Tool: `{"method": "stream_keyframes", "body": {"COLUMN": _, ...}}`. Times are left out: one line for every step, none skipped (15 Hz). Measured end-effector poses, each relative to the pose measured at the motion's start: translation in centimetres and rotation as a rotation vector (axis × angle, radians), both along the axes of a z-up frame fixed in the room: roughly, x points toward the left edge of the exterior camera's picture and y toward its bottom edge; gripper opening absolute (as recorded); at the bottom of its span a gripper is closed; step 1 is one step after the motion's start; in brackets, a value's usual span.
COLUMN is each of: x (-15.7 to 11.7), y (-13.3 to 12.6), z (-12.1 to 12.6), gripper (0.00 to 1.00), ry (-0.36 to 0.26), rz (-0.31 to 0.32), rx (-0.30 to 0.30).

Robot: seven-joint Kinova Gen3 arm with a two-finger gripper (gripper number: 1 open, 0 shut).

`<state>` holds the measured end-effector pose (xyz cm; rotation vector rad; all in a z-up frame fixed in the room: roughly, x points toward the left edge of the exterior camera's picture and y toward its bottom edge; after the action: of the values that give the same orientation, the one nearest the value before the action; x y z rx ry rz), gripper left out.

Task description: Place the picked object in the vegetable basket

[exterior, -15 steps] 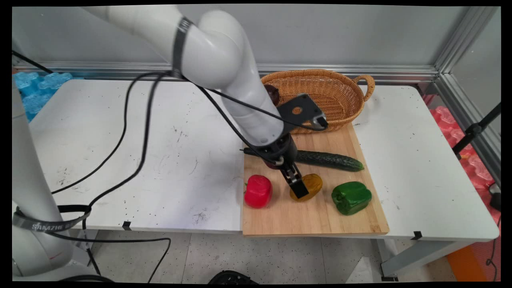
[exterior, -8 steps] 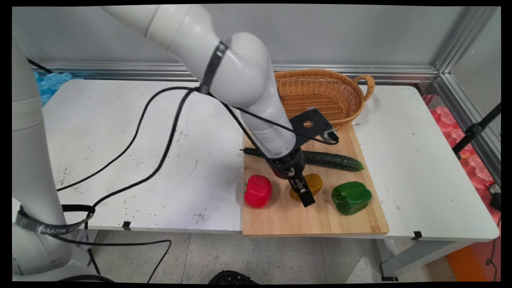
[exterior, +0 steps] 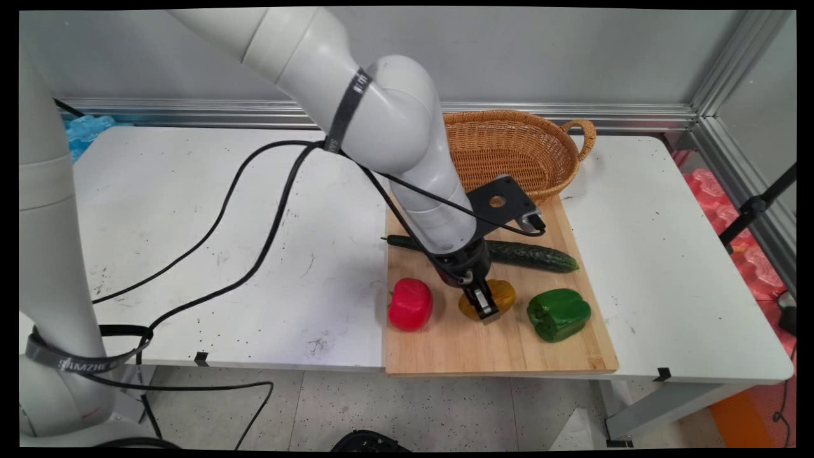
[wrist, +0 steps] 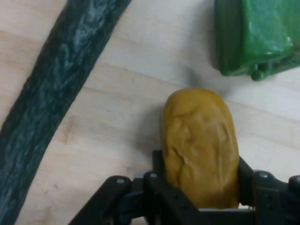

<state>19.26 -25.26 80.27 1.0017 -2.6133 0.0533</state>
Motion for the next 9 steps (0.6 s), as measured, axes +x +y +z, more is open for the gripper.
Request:
{"method": "stream_keyframes", "body": {"x": 0.2, "y": 0.0, "z": 0.4, "gripper": 0.0, "ry": 0.001, "rz": -0.007, "rx": -0.004}}
{"method": "stream_keyframes", "body": {"x": 0.6, "y": 0.1, "z": 0.9, "gripper": 0.0, "ry": 0.003, "rz": -0.017, "rx": -0.011}}
{"method": "stream_keyframes", "body": {"x": 1.1, "y": 0.2, "z": 1.6, "gripper": 0.0, "ry": 0.005, "rz": -0.028, "rx": -0.018}}
{"method": "stream_keyframes", "body": {"x": 1.6, "y": 0.3, "z": 2.3, "gripper": 0.0, "ry": 0.009, "rz": -0.039, "rx": -0.026}}
{"method": "stream_keyframes", "body": {"x": 2.1, "y": 0.4, "z": 3.1, "gripper": 0.0, "ry": 0.01, "rz": -0.052, "rx": -0.035}}
{"method": "stream_keyframes", "body": {"x": 2.8, "y": 0.4, "z": 4.0, "gripper": 0.0, "ry": 0.01, "rz": -0.064, "rx": -0.046}}
{"method": "stream_keyframes", "body": {"x": 3.5, "y": 0.4, "z": 4.9, "gripper": 0.0, "ry": 0.01, "rz": -0.072, "rx": -0.056}}
{"method": "stream_keyframes", "body": {"x": 4.3, "y": 0.3, "z": 5.9, "gripper": 0.0, "ry": 0.01, "rz": -0.08, "rx": -0.068}}
{"method": "stream_keyframes", "body": {"x": 5.3, "y": 0.2, "z": 7.1, "gripper": 0.0, "ry": 0.008, "rz": -0.088, "rx": -0.082}}
